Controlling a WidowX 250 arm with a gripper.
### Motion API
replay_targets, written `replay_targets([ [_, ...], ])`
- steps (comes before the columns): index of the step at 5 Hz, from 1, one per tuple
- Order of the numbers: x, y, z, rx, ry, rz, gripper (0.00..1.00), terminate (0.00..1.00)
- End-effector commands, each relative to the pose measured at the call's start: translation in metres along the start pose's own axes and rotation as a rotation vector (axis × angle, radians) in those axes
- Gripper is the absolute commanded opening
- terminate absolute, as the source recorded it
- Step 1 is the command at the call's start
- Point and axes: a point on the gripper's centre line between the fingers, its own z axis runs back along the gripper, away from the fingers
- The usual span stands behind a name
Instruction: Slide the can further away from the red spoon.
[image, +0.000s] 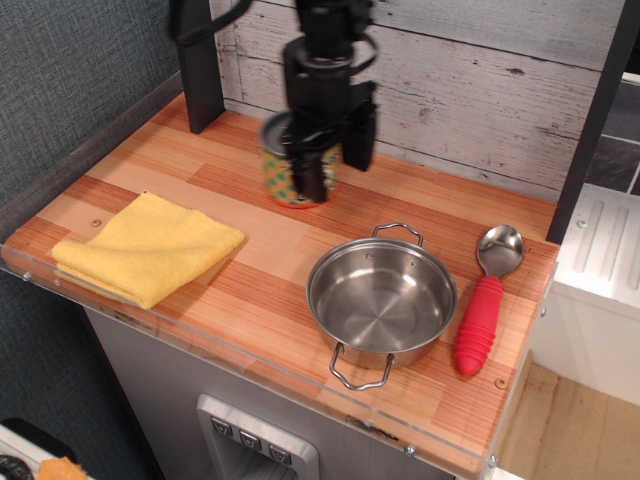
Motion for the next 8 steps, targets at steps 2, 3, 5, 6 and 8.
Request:
replay_targets([
  [2,0.074,0.018,0.035,-0.032,-0.096,0.113,1.00,0.00],
  [3,0.085,0.019,0.035,-0.030,-0.105,0.125,1.00,0.00],
  [5,0.093,0.020,0.036,-0.034,-0.109,0.142,1.00,0.00],
  [6,0.088,0.018,0.044,-0.048,-0.121,0.117,1.00,0.00],
  [8,0.057,0.004,0.064,-0.090,-0.100,-0.049,1.00,0.00],
])
